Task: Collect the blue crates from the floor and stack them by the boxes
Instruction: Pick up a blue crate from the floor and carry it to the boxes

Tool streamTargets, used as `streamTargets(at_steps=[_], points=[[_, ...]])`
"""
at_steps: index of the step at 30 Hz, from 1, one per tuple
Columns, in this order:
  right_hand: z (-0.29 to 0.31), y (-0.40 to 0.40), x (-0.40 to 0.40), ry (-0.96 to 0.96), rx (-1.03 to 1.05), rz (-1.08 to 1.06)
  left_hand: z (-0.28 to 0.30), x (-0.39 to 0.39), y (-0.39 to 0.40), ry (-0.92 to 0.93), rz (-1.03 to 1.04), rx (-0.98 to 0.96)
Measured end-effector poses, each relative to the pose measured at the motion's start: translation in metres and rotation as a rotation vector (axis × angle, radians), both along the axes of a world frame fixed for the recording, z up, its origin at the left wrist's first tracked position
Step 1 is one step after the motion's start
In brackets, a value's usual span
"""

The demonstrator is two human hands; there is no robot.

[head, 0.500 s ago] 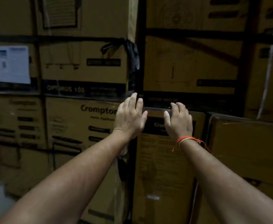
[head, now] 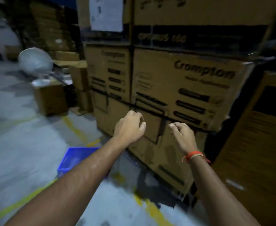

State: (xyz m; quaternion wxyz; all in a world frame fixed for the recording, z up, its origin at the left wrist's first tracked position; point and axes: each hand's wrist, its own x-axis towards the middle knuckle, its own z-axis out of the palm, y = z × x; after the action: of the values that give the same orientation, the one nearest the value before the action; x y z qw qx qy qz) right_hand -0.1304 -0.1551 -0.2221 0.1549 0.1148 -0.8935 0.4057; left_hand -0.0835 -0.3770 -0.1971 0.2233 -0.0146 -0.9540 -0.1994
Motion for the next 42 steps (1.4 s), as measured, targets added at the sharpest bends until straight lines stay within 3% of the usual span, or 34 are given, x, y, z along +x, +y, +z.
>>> streamTargets(at_steps=[6,15,29,33,42], points=[[-0.084,-0.130,-0.022,-0.226,0.214,0.278,-0.095,0.029,-0.160,-0.251,0.217,0.099],[-0.159,-0.300,-0.069,-0.379,0.279,0.535,-0.168,0.033,-0.317,-0.328,0.492,0.218],[-0.279,-0.472,-0.225,-0.694,0.270,0.490,-0.259,-0.131,-0.504,-0.561,0.378,0.287],[-0.298,-0.512,-0.256,-0.735,0.292,0.425,-0.286,-0.164,-0.556,-0.535,0.418,0.381],[-0.381,-0.603,-0.333,-0.837,0.382,0.171,-0.408,-0.275,-0.684,-0.672,0.399,0.376]])
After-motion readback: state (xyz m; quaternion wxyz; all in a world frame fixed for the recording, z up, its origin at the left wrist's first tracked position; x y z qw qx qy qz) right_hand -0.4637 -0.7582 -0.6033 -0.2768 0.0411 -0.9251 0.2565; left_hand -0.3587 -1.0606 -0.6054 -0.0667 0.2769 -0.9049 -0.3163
